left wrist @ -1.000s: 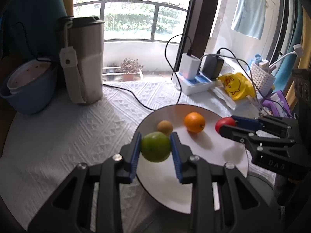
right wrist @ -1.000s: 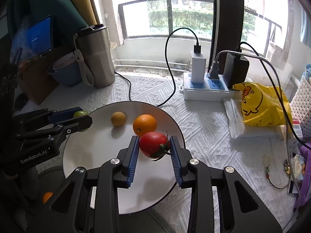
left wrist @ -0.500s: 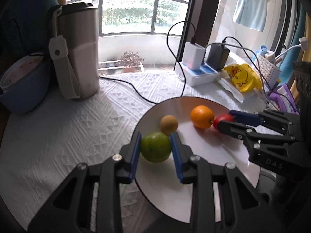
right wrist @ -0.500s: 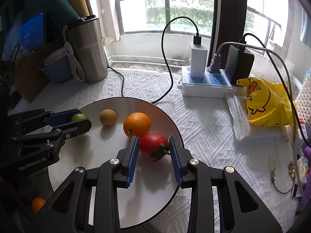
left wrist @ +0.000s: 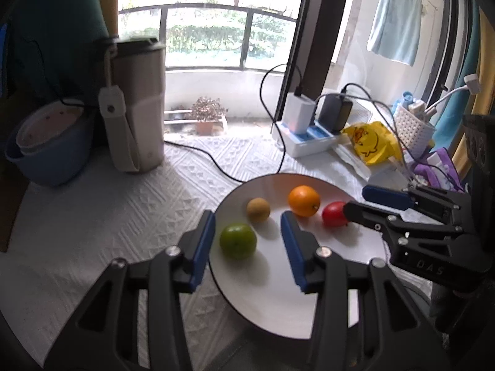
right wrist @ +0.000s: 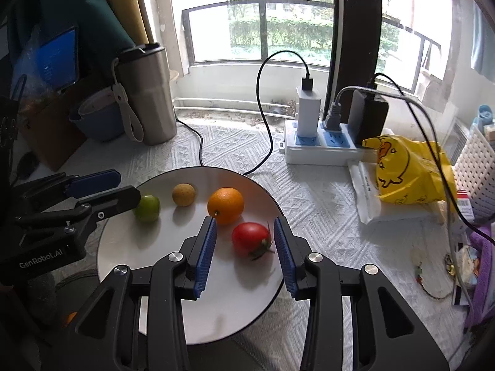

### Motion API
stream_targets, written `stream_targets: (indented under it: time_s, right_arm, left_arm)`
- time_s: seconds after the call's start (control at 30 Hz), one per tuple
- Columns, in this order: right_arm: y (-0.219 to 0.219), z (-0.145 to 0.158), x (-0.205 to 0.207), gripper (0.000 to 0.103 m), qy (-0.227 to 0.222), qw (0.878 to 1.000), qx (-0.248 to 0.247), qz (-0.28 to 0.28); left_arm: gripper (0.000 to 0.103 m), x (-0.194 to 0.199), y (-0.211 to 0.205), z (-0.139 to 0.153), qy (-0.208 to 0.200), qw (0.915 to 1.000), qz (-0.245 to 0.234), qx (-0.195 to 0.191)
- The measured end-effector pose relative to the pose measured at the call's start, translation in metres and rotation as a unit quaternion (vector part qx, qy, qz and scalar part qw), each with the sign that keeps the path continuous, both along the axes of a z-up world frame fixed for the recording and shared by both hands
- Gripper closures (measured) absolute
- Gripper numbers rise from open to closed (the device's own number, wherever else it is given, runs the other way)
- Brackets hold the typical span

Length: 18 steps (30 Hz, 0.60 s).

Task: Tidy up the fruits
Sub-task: 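Withdraw both open grippers from the bowl back over the fruit mat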

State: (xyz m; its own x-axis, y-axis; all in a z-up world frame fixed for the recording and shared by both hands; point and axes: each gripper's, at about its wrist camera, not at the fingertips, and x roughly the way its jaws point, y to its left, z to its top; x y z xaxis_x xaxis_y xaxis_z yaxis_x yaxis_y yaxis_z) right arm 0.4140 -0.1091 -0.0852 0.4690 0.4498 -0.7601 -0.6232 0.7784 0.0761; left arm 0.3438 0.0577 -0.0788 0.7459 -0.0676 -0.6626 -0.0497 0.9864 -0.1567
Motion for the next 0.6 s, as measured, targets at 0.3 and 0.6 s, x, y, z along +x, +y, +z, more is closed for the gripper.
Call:
stream_targets:
  time_s: [0.3,0.6]
  right_arm:
    - [-0.009,0.024,-0.029,0.062,-0.014,1.0,0.008,-0.001]
    - [-0.023,0.04,-0.057,0.062,-0.026,1.0,0.013,-0.009]
  left_arm:
    - [0.057,-0.031,-0.007,0.022,-0.023,0.9997,0.003,0.004]
    - [0.057,-0.065,-0.014,0.036,-0.039,0.9992,0.001,0.003]
